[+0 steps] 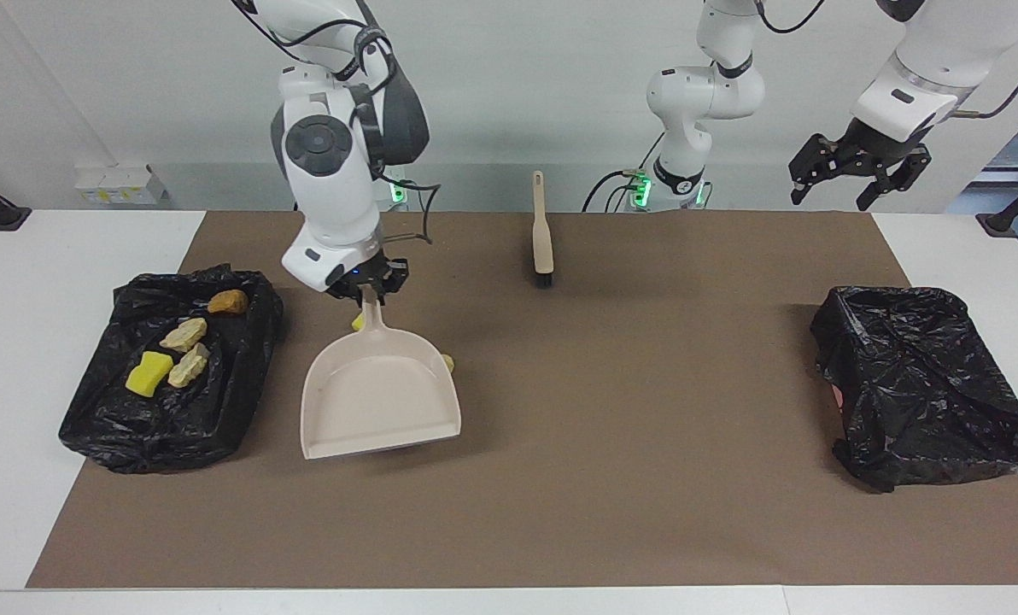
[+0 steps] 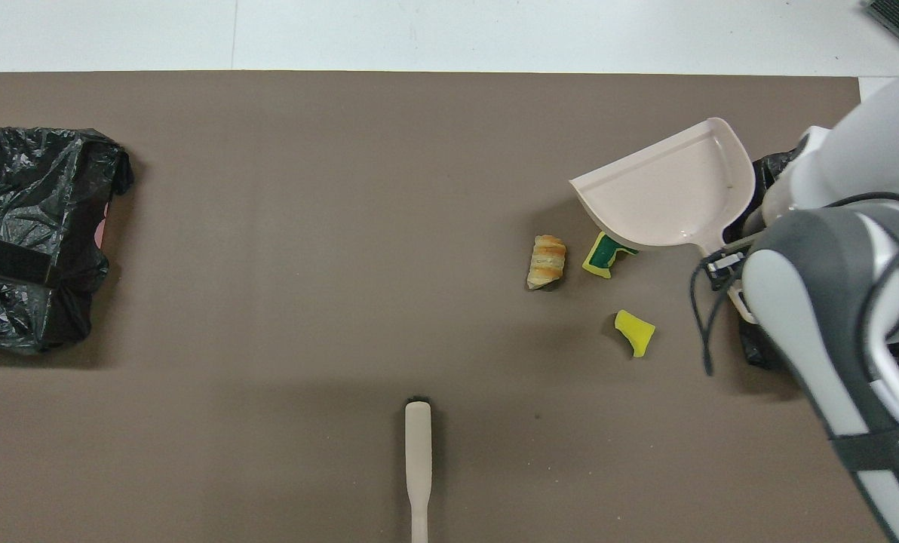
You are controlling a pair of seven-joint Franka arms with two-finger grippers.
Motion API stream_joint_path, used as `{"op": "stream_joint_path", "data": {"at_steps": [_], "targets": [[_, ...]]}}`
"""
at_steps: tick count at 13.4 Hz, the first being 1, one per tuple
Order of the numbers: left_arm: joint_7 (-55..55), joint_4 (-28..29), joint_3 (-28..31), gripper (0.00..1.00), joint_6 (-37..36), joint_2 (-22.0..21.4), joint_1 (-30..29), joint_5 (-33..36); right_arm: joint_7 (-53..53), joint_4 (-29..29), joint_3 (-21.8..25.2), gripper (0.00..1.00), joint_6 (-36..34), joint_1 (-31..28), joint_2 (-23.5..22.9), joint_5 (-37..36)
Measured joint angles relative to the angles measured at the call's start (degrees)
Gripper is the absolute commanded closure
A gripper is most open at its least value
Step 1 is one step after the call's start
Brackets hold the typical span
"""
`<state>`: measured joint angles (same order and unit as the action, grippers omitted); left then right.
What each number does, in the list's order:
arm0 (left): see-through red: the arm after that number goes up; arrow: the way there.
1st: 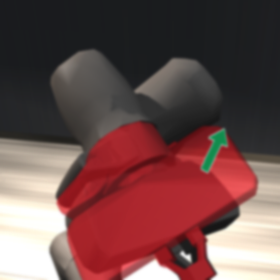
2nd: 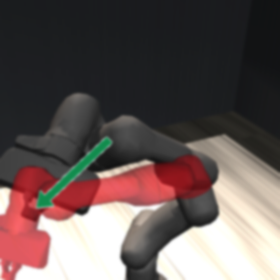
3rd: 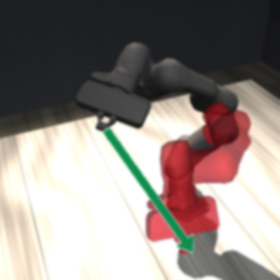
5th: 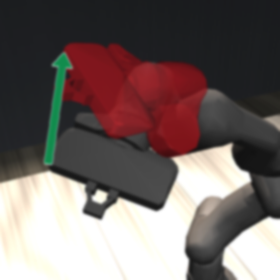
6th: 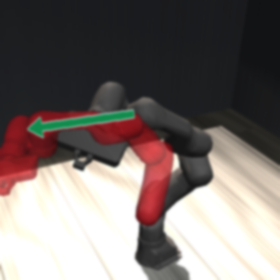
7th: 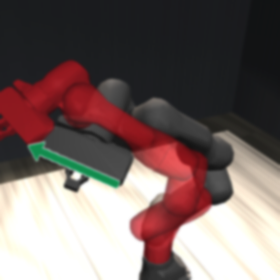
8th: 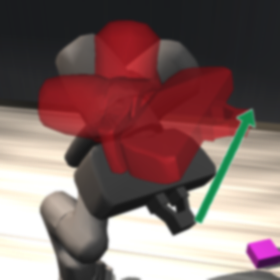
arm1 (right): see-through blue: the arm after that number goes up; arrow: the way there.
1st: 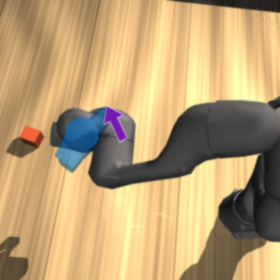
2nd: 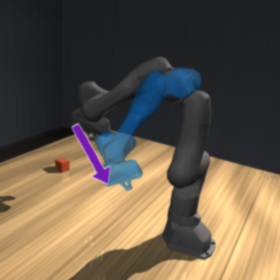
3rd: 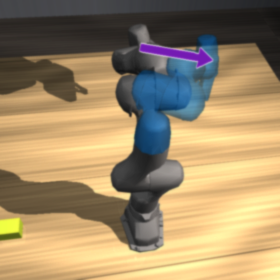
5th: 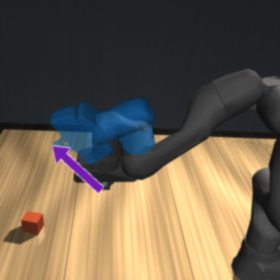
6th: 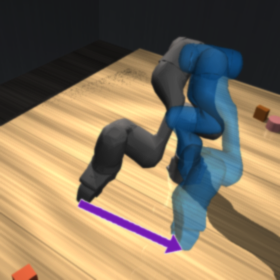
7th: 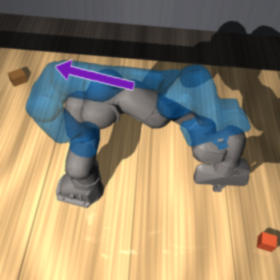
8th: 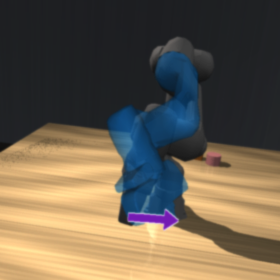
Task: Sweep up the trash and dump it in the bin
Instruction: 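Return the empty dustpan with the right gripper to the table center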
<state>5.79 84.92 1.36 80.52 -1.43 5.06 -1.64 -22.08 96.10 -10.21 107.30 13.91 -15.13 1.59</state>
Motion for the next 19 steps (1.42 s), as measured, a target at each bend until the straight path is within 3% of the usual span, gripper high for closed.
{"op": "stream_joint_path", "data": {"at_steps": [5,9,10,11,16,19], "targets": [[0.0,0.0,0.4,0.00,0.0,0.0,-0.1,0.0,-11.8,-4.5,0.1,1.00,5.1,7.7,-8.2,1.4],[0.0,0.0,0.4,0.00,0.0,0.0,-0.1,0.0,-14.4,-7.2,0.1,1.00,10.4,10.0,-14.2,3.5],[0.0,0.0,0.4,0.00,0.0,0.0,-0.1,0.0,-14.4,-7.5,0.1,0.78,10.8,10.1,-14.9,3.7],[0.0,0.0,0.4,0.00,0.0,0.0,-0.1,0.0,-14.3,-7.7,0.1,0.01,10.8,10.1,-15.3,3.7],[0.0,0.0,0.4,0.00,0.0,0.0,-0.1,0.0,-14.3,-8.8,0.1,0.00,10.7,10.7,-14.8,3.8],[0.0,0.0,0.4,0.00,0.0,0.0,-0.1,0.0,-14.3,-8.2,0.0,0.00,7.9,11.7,-11.4,4.0]]}}
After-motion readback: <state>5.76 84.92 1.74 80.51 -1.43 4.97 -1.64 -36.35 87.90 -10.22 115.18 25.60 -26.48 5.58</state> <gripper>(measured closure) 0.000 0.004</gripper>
